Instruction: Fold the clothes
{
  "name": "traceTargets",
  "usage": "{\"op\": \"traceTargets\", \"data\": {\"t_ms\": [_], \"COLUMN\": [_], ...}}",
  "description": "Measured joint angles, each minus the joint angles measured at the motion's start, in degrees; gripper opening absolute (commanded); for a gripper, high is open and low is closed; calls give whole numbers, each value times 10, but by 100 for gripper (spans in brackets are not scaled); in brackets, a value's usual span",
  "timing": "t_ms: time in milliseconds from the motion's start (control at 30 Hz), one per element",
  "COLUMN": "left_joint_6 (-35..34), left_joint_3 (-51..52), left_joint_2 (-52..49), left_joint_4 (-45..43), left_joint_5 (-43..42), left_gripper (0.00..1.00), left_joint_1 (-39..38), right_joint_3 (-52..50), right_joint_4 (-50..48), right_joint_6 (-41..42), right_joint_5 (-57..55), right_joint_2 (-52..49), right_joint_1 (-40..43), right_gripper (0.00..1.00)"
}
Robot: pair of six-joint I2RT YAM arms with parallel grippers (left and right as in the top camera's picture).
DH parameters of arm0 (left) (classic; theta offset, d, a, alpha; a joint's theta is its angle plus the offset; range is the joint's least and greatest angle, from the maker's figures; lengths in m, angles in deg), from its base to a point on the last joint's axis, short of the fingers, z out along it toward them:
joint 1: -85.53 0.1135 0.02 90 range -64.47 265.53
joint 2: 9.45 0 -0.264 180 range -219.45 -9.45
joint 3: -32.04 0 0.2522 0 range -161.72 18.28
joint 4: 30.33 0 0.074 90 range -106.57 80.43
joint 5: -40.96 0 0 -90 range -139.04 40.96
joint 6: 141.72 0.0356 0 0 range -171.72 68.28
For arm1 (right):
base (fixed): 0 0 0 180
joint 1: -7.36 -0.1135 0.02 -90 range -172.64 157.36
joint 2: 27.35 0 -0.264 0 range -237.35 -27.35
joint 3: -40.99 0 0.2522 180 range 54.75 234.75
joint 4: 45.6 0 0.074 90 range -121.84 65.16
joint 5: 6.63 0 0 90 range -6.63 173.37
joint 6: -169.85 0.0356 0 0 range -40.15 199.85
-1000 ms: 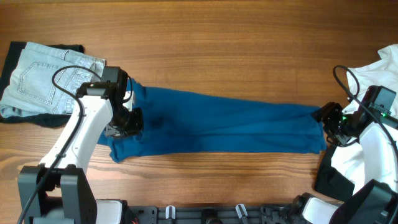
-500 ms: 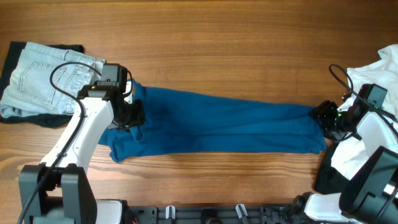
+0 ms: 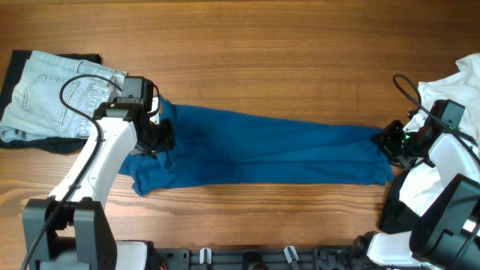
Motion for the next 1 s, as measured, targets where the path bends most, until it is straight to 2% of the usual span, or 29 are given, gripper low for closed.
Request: {"op": "traceTargets", "data": {"t_ms": [133, 233, 433, 467, 500, 533, 567, 633, 667, 767, 867, 1000], "left_joint_6": [0, 0, -2, -2, -2, -2, -2, -2, -2, -6, -8, -2], "left_joint_3": [0, 0, 0, 0, 0, 0, 0, 0, 0, 0, 0, 0], "left_joint_2": [0, 0, 0, 0, 0, 0, 0, 0, 0, 0, 0, 0], "left_joint_4": [0, 0, 0, 0, 0, 0, 0, 0, 0, 0, -1, -20], "left_joint_5": [0, 0, 0, 0, 0, 0, 0, 1, 2, 5, 6, 3], "left_gripper": [35, 32, 31, 31, 31, 31, 32, 39, 42, 47, 46, 52], "left_joint_1": [0, 0, 0, 0, 0, 0, 0, 0, 0, 0, 0, 0], "right_joint_3": [8, 27, 43, 43, 43, 43, 43, 43, 43, 43, 42, 43], "right_joint_4": [48, 133, 163, 166, 167, 167, 166, 165, 162, 109, 59, 27], "right_joint_6": [4, 25, 55, 63, 70, 81, 84, 92, 94, 69, 44, 9], "right_joint_5": [-33, -90, -149, -161, -171, -183, -193, -204, -207, -200, -171, -97], "right_joint_2": [1, 12, 43, 43, 43, 43, 43, 43, 43, 43, 43, 38], "right_joint_1": [0, 0, 0, 0, 0, 0, 0, 0, 0, 0, 0, 0], "right_gripper": [4, 4, 5, 15, 34, 63, 75, 89, 91, 91, 81, 79]}}
